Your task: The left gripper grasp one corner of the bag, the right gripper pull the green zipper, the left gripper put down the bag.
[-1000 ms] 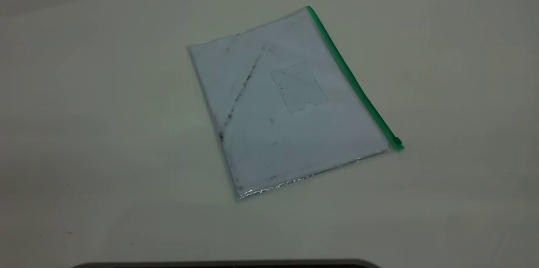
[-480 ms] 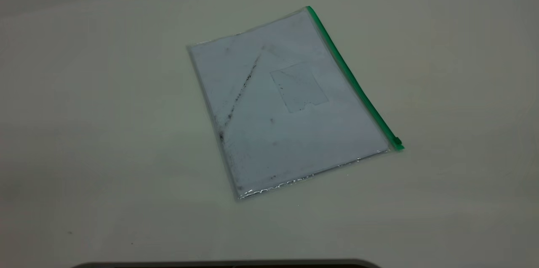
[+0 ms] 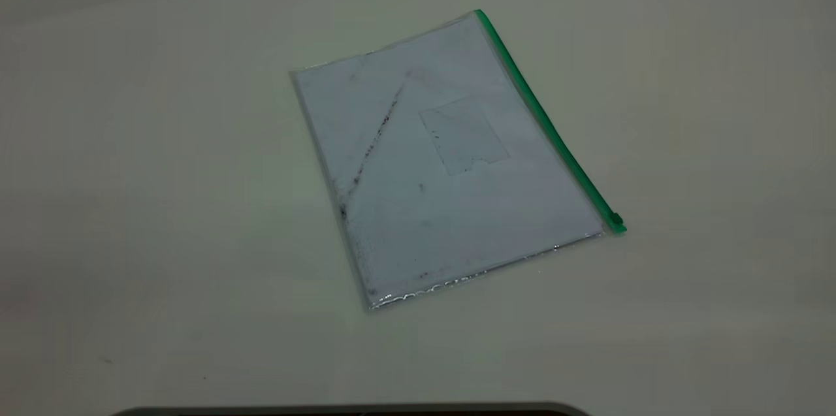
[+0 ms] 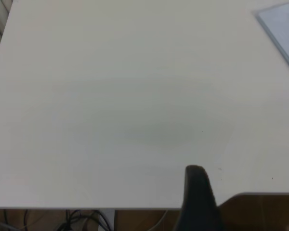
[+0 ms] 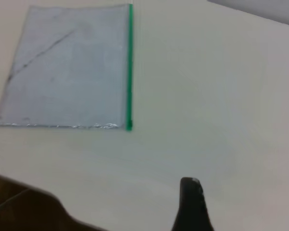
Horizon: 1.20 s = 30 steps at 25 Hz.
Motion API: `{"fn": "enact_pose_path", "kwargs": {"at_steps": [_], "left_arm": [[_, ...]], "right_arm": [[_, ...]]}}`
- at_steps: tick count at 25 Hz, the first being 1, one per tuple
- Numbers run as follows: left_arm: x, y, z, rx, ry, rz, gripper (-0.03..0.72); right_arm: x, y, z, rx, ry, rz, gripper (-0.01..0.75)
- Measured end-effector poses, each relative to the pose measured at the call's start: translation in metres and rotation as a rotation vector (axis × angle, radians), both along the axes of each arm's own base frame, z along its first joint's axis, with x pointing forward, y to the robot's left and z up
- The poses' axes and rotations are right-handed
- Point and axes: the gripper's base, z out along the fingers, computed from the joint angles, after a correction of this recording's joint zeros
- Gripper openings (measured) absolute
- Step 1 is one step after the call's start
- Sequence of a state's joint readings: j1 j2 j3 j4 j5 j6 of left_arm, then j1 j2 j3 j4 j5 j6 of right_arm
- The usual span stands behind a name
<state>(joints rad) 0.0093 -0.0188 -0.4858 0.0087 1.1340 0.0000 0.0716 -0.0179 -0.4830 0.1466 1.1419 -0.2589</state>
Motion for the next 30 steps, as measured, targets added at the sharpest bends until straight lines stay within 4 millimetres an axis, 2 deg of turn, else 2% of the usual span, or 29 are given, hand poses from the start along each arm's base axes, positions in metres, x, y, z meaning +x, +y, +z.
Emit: {"fn": "enact_pose_path", "kwargs": {"at_steps": [14, 30], "left_arm": [[0.0, 0.0, 0.0, 0.0, 0.0, 0.0, 0.581], [0.0, 0.0, 0.0, 0.0, 0.0, 0.0, 0.581]], "right_arm": [[0.002, -0.011, 0.0, 0.045, 0.01, -0.259, 0.585], [0.002, -0.012, 0.0, 0.05, 0.009, -0.274, 0.585]]}}
